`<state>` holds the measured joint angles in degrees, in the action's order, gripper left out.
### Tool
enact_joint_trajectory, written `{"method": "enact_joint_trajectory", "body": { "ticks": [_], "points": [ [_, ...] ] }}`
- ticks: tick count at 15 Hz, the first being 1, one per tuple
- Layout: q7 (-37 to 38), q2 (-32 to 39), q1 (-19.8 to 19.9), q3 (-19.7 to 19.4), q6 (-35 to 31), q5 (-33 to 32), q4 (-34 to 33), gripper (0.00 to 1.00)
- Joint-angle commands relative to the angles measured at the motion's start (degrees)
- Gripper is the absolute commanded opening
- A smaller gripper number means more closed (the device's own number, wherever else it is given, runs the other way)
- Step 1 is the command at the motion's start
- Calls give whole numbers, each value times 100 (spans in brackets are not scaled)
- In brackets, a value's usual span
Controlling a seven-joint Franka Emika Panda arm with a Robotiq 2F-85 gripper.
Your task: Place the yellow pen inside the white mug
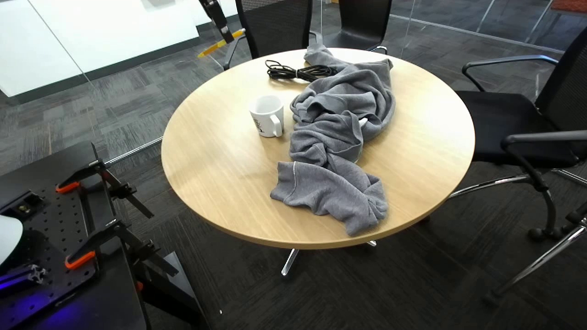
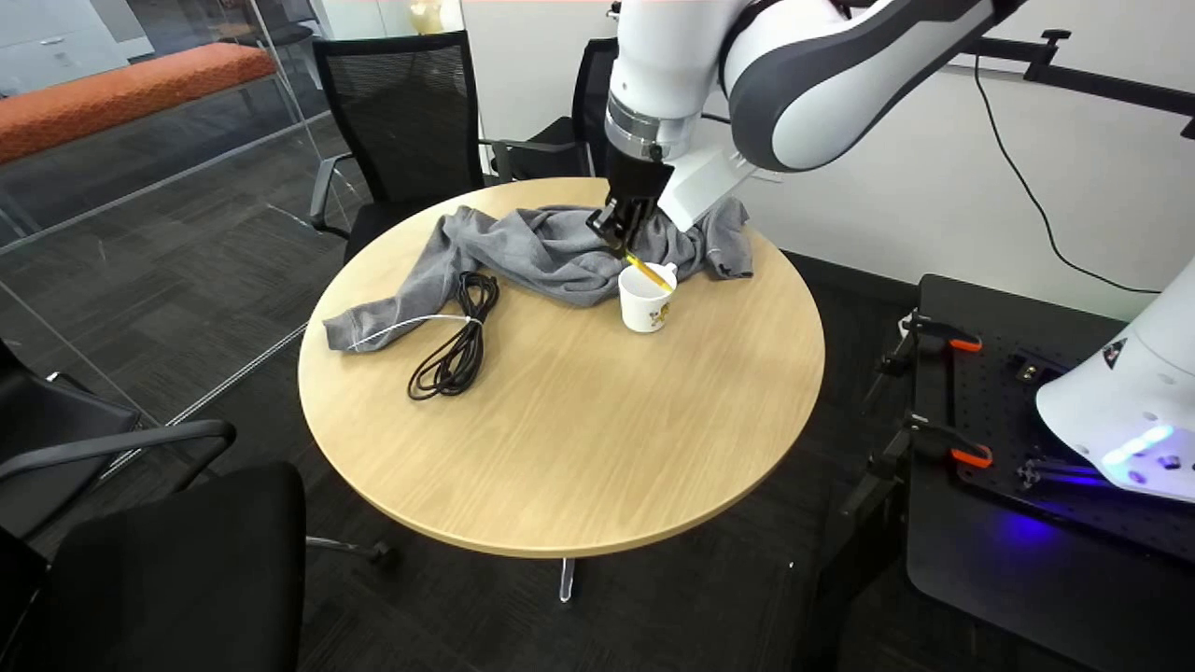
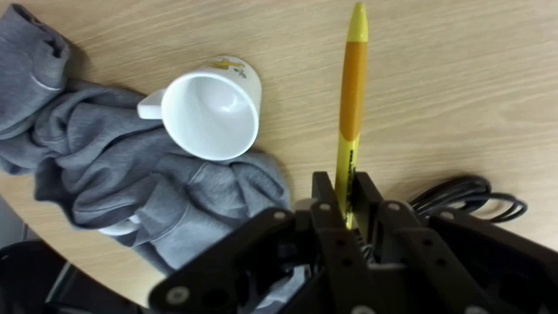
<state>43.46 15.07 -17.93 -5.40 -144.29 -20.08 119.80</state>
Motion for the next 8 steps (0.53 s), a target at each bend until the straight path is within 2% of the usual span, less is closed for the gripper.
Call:
{"method": "enact_joint_trajectory", "body": {
  "ticks": [1,8],
  "points": [
    [1470,-347,-32,-194,298,-931,97,4],
    [4602,-238,194,-138,809,-2897,-18,4]
  ]
}}
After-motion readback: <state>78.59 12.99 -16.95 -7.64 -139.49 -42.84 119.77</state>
